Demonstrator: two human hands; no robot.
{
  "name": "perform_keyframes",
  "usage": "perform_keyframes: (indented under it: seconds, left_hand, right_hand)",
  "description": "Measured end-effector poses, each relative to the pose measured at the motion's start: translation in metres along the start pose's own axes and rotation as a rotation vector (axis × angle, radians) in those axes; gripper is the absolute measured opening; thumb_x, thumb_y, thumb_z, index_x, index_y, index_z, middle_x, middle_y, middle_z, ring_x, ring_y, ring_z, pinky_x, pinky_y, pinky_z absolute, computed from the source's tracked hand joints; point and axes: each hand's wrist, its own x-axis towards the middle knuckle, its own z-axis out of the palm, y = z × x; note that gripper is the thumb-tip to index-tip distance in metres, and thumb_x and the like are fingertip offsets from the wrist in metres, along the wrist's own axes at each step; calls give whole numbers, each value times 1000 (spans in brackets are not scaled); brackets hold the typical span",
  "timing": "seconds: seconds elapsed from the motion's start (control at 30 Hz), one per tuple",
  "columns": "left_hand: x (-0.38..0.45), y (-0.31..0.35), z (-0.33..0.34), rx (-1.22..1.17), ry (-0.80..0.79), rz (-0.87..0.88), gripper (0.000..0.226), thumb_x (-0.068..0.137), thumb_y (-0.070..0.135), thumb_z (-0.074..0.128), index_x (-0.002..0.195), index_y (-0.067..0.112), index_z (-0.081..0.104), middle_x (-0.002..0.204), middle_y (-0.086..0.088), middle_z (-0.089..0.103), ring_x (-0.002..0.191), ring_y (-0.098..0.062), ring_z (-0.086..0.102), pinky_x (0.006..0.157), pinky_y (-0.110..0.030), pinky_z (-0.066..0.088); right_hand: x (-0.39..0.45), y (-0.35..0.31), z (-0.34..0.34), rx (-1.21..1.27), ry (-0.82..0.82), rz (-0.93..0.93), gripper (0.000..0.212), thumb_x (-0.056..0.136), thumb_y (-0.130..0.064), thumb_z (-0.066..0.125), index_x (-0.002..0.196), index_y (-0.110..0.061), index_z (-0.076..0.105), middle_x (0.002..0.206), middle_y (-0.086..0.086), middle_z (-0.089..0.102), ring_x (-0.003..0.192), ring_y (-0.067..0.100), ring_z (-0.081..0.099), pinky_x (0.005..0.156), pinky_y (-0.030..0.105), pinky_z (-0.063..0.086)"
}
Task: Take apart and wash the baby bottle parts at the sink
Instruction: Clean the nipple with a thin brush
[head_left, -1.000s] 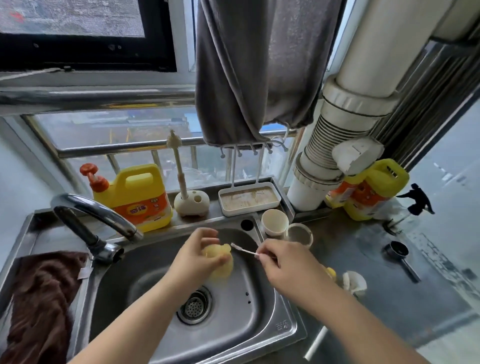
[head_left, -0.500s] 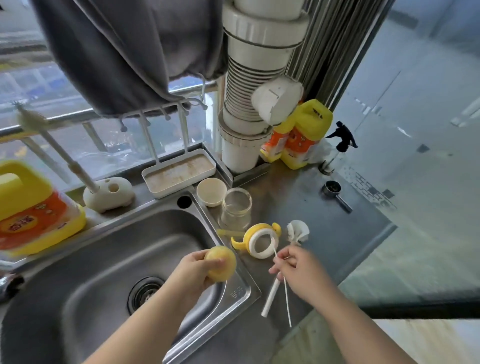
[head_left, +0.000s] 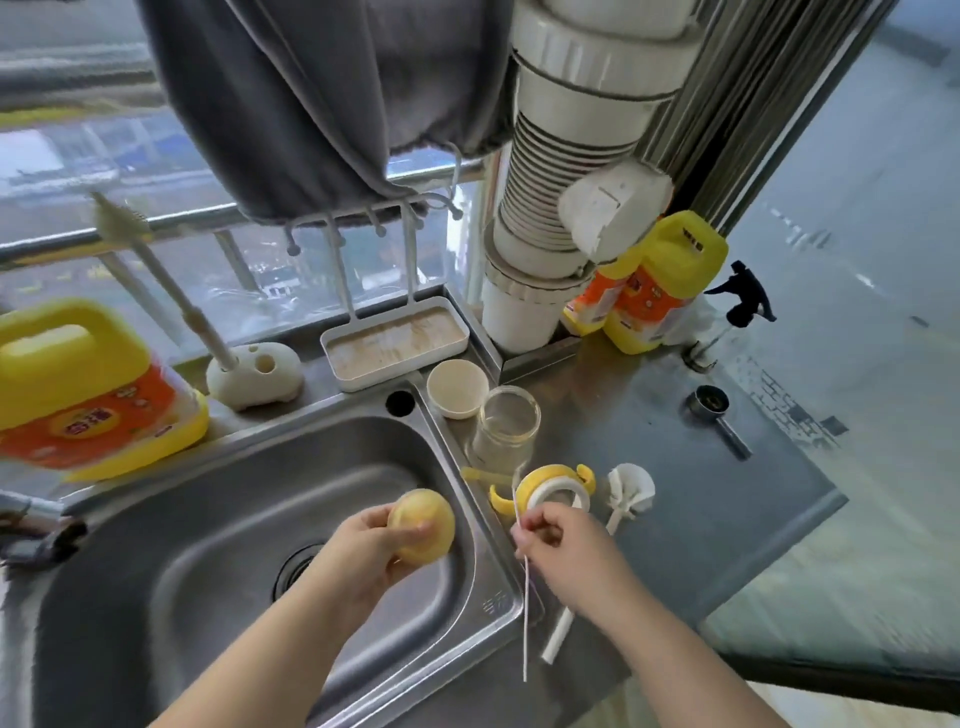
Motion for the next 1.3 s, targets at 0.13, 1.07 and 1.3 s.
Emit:
perform_keyframes:
  seconds: [0.13, 1.07, 1.3]
  left_hand:
    - [-17, 8, -35, -83, 72, 62, 17, 84, -8, 59, 97, 1, 66, 76, -8, 73, 70, -20, 69, 55, -24, 53]
    - [-83, -1, -193, -444, 231, 222, 34, 85, -15, 45, 112, -1, 61, 105, -17, 68, 98, -29, 65, 87, -39, 54]
    - [-29, 19, -226, -610, 655, 120, 13, 94, 18, 57, 86, 7, 56, 83, -5, 54, 70, -15, 50, 65, -27, 48]
  right_hand:
    - [11, -38, 29, -12, -156, -96, 18, 97, -18, 48, 82, -25, 53, 72, -4, 61, 64, 8, 60, 75, 27, 54]
    - [16, -135, 222, 241, -741, -65, 26, 96, -35, 51, 93, -11, 61, 47, -7, 31, 40, 6, 18, 39, 19, 17]
    - [29, -133, 218, 310, -708, 11, 25, 97, -32, 48, 94, -11, 60, 44, -8, 26, 36, 4, 16, 37, 17, 15]
